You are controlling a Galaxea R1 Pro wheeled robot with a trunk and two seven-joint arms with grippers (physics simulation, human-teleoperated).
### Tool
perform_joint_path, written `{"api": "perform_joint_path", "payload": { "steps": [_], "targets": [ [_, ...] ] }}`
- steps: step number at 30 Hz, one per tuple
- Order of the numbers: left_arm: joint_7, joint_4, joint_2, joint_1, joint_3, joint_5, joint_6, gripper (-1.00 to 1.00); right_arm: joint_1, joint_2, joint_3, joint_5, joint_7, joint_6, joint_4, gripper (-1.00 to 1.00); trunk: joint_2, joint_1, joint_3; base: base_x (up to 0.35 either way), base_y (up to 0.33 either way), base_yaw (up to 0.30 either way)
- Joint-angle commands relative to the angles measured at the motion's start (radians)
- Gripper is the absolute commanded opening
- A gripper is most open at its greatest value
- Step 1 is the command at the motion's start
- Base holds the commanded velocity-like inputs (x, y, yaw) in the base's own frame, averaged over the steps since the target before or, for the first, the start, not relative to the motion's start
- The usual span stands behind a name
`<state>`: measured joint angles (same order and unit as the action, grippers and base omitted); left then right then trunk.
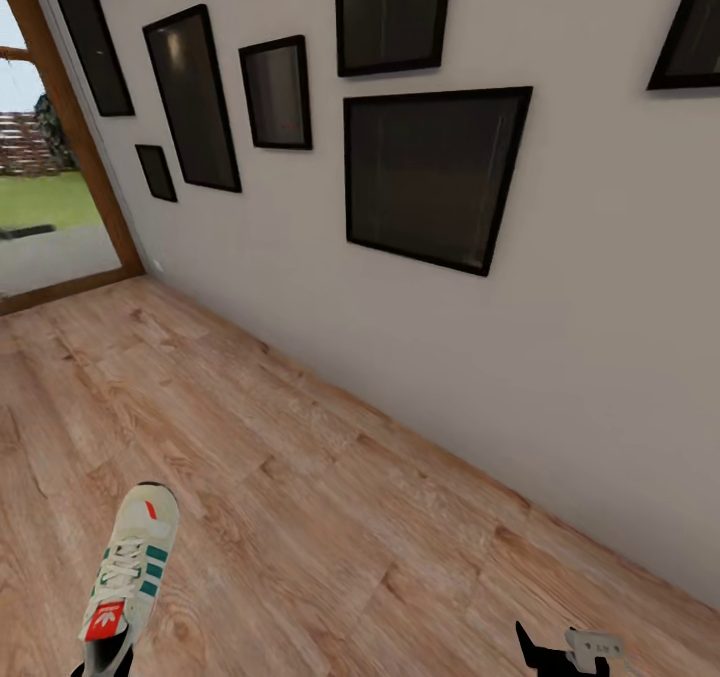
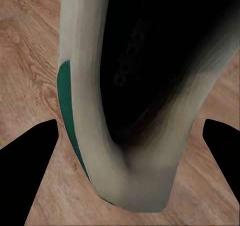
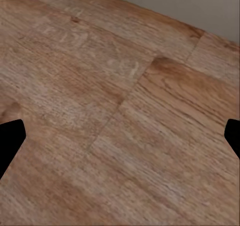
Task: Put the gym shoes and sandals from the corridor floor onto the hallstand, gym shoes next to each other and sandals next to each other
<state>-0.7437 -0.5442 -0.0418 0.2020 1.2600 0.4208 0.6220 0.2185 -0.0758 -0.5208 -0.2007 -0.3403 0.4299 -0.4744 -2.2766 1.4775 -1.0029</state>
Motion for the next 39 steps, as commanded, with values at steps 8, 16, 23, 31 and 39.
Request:
{"api": "perform_joint_path", "payload": {
  "steps": [8, 16, 23, 31, 39],
  "targets": [
    [-0.008, 0.000, 0.000, 0.002, 0.009, 0.006, 0.002, -1.00, 0.001, 0.001, -0.008, -0.009, -0.006, 0.004, 0.000, 1.00, 0.000, 0.000, -0.008, 0.328, 0.000, 0.244],
    [-0.008, 0.000, 0.000, 0.002, 0.009, 0.003, 0.002, -1.00, 0.001, 0.001, -0.008, -0.009, -0.006, 0.004, 0.000, 1.00, 0.000, 0.000, -0.016, 0.337, 0.036, 0.244],
    [-0.008, 0.001, 0.000, 0.002, 0.009, 0.004, 0.002, -1.00, 0.001, 0.001, -0.008, -0.009, -0.006, 0.004, 0.000, 1.00, 0.000, 0.000, -0.022, 0.319, 0.129, 0.244],
    [-0.008, 0.000, 0.000, 0.002, 0.009, 0.004, 0.003, -1.00, 0.001, 0.001, -0.008, -0.009, -0.006, 0.004, 0.000, 1.00, 0.000, 0.000, -0.030, 0.327, 0.055, 0.244],
    [-0.008, 0.001, 0.000, 0.002, 0.009, 0.005, 0.003, -1.00, 0.001, 0.001, -0.008, -0.009, -0.006, 0.004, 0.000, 1.00, 0.000, 0.000, -0.037, 0.330, -0.094, 0.244]
  ]
}}
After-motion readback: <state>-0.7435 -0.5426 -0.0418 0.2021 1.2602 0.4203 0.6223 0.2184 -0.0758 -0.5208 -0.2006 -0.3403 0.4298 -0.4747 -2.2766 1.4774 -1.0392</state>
